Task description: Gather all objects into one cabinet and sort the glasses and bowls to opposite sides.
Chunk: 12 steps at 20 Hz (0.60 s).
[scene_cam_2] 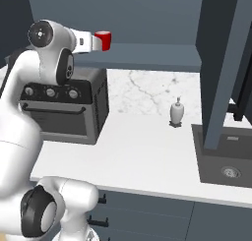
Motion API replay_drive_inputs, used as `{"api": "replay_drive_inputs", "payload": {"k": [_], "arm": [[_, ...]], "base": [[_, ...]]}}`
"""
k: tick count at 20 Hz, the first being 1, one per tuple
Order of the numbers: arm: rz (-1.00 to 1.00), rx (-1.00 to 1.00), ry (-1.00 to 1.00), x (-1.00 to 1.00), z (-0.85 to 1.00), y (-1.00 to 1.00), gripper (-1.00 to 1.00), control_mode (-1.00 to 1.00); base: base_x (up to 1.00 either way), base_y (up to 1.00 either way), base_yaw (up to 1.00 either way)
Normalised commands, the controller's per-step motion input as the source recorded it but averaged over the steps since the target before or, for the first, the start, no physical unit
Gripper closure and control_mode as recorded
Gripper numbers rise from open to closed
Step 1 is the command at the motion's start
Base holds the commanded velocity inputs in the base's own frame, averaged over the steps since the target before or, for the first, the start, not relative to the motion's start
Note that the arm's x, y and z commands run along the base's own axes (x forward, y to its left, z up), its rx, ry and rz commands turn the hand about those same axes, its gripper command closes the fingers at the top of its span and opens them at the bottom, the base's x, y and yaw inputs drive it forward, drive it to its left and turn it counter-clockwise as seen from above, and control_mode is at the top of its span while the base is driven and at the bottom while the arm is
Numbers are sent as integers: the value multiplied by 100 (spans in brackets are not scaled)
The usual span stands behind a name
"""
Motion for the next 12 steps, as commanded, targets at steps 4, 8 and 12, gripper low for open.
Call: {"api": "replay_drive_inputs", "payload": {"k": [4,8,12], "arm": [[0,0,6,58,0,0,-100,-100],[0,0,4,45,-1,0,-100,-100],[0,0,0,25,-17,0,-100,-100]], "base": [[0,0,0],[0,0,0],[0,0,0]]}}
